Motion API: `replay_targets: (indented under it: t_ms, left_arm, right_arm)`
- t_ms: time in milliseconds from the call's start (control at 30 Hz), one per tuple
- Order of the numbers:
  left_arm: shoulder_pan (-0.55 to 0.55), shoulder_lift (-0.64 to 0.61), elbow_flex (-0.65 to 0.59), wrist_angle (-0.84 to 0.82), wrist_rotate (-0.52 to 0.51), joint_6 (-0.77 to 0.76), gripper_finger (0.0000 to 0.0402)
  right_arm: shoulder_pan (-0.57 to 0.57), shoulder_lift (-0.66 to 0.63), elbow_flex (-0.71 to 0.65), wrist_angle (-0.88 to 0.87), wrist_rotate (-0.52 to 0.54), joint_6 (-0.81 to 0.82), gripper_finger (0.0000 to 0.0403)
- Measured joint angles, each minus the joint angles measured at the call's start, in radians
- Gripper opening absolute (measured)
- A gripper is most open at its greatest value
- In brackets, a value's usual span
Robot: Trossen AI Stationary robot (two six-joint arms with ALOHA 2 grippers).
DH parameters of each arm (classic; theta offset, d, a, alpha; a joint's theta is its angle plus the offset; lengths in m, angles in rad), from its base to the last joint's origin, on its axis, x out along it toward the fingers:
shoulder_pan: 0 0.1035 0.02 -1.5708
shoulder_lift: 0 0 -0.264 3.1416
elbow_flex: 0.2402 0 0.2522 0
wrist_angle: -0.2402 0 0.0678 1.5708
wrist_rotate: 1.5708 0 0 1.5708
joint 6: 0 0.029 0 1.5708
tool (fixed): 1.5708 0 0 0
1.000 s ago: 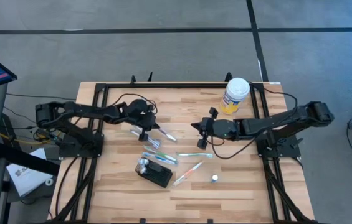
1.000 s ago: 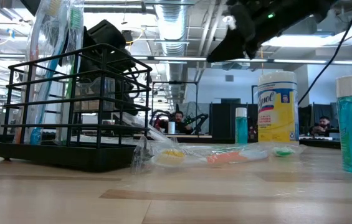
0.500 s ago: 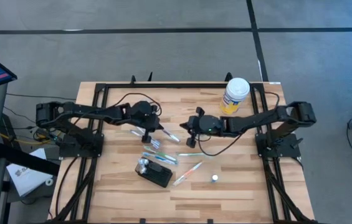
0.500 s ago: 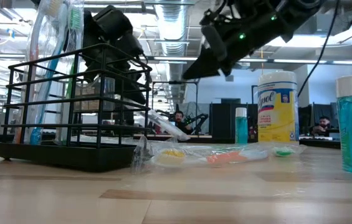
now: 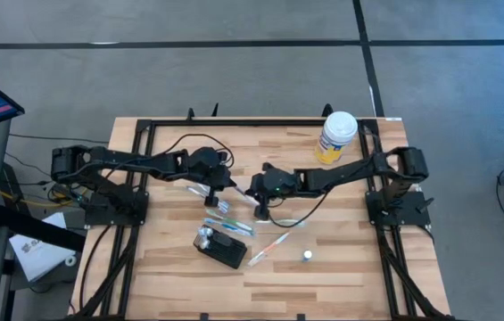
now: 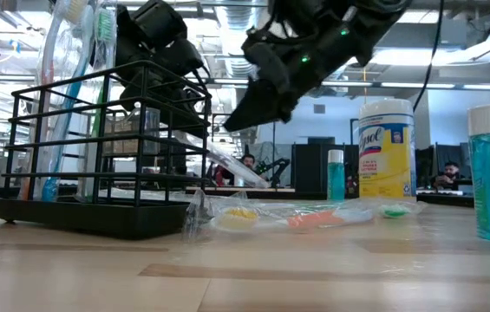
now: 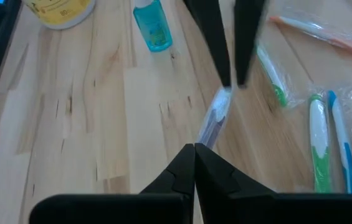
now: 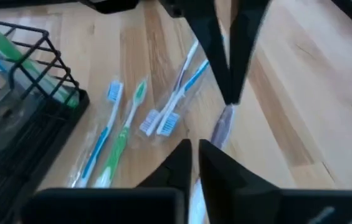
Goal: Pick & Place toothbrushing station
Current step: Put the purple toothbrush into the mesh organizer
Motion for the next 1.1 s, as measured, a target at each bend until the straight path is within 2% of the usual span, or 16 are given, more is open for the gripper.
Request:
replay_targets:
  t_ms: [300, 567, 900, 1000, 1100]
  left_arm:
    - [0.000, 0.000, 0.000, 0.000, 0.000, 0.000, 0.0000]
    - [-0.015, -0.043, 0.000, 0.002, 0.000, 0.001, 0.0000]
    - [-0.063, -0.156, 0.000, 0.006, 0.000, 0.003, 0.0000]
    - [-0.075, -0.164, 0.000, 0.006, 0.000, 0.003, 0.0000]
    - [-0.078, -0.164, 0.000, 0.003, 0.000, 0.003, 0.0000]
  right_arm:
    - [0.003, -0.001, 0.017, -0.046, 0.000, -0.006, 0.0117]
    - [0.003, -0.001, 0.017, -0.050, 0.001, -0.006, 0.0162]
    - [0.003, -0.001, 0.017, -0.047, 0.004, -0.007, 0.0170]
    - [0.003, -0.001, 0.017, -0.046, 0.004, -0.014, 0.0160]
    - [0.003, -0.001, 0.017, -0.047, 0.004, -0.014, 0.0130]
